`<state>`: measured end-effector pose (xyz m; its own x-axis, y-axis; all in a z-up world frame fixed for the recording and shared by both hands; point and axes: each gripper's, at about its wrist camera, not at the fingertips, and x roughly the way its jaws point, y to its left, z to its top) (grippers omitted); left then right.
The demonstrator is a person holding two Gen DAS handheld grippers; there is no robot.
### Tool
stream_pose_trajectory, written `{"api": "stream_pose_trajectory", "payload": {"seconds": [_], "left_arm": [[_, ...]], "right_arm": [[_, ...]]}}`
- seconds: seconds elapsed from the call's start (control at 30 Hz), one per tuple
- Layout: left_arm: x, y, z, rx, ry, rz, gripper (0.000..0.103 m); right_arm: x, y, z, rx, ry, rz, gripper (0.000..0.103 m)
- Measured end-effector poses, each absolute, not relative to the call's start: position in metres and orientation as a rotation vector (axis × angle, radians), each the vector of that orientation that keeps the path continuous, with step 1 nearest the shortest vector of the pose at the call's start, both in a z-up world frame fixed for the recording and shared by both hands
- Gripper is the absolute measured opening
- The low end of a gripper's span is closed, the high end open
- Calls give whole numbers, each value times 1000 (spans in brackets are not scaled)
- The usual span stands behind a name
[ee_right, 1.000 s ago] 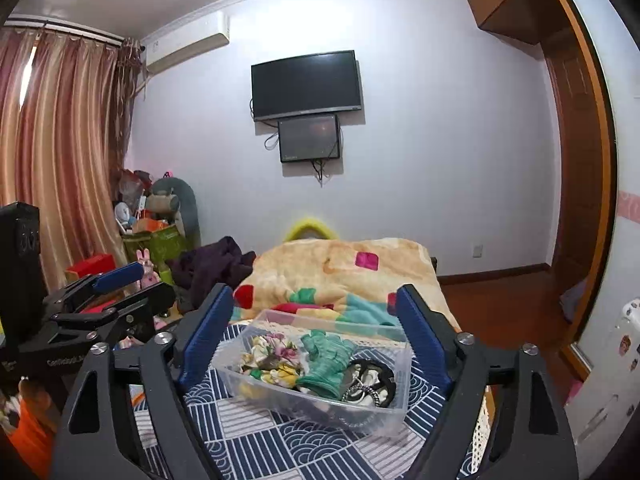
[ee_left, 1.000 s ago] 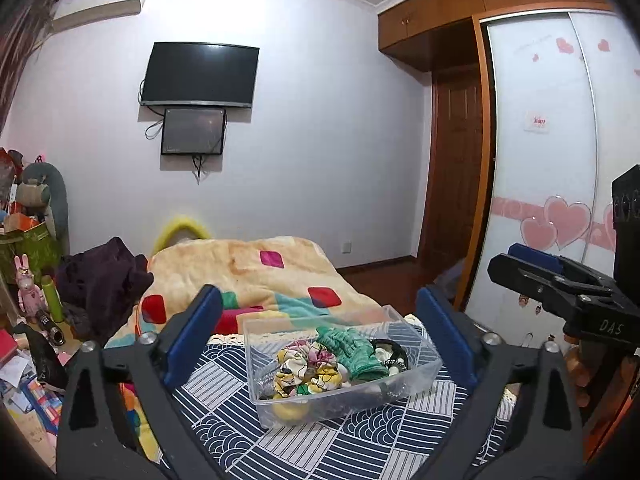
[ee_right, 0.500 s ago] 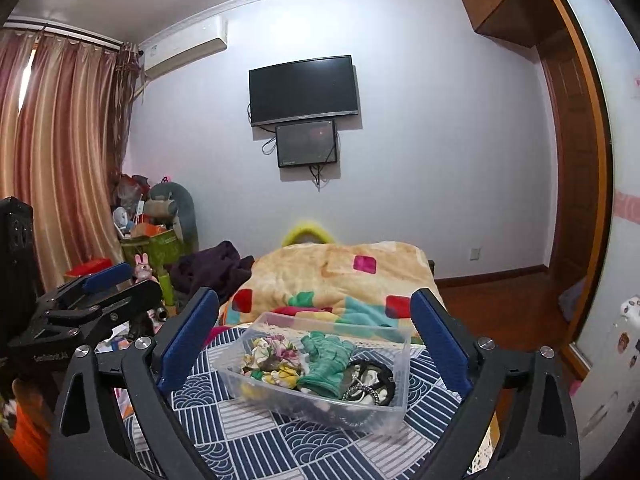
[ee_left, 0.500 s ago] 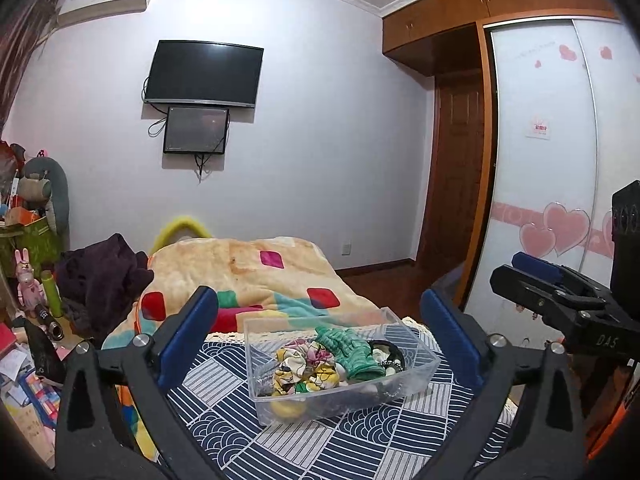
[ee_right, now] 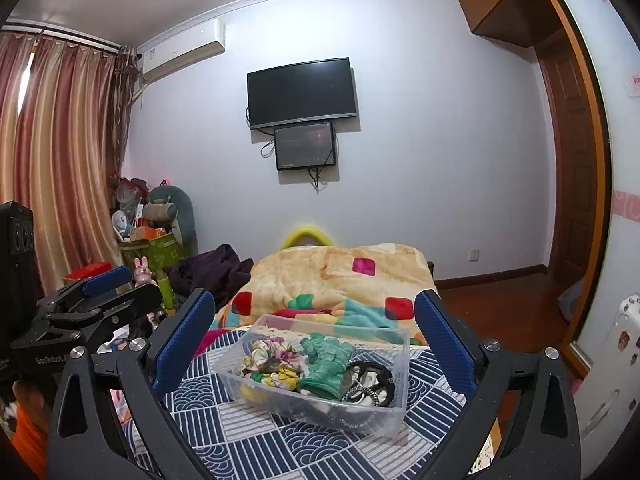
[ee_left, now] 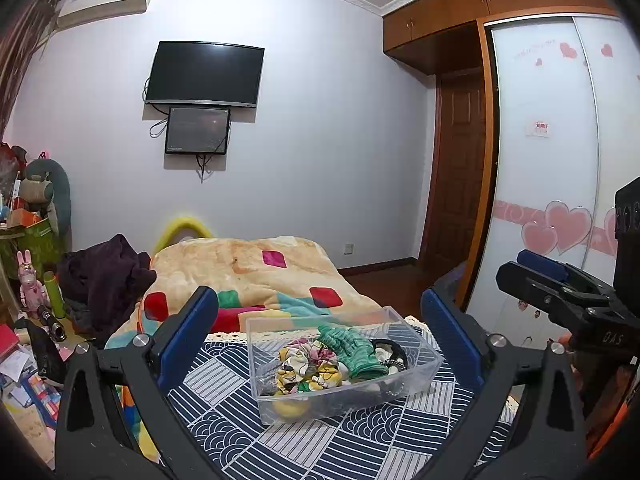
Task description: Organize soft objects
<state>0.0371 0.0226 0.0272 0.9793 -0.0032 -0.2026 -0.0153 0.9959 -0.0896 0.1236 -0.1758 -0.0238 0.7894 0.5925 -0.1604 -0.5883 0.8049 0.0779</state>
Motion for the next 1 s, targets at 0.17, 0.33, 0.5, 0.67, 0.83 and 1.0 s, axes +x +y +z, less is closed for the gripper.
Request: {"api": "stream_pose_trajectory", "payload": {"seconds": [0.17, 0.33, 0.5, 0.67, 0.83, 1.0], "left_arm": [[37, 22, 27, -89, 204, 7, 103], [37, 22, 27, -90, 204, 9, 103], [37, 22, 27, -88, 205, 8, 103], [37, 21, 27, -90, 204, 6, 103], [37, 22, 26, -87, 204, 3, 103], [37, 22, 26, -85, 203, 5, 103]], "right_arm": [[124, -176, -24, 24, 180, 636, 100], [124, -176, -23, 26, 181, 635, 101], [124, -176, -23, 25, 181, 635, 101], [124, -176, -24, 26, 181, 635, 101], [123, -176, -23, 24, 181, 635, 101], [122, -176, -23, 25, 180, 636, 101]]}}
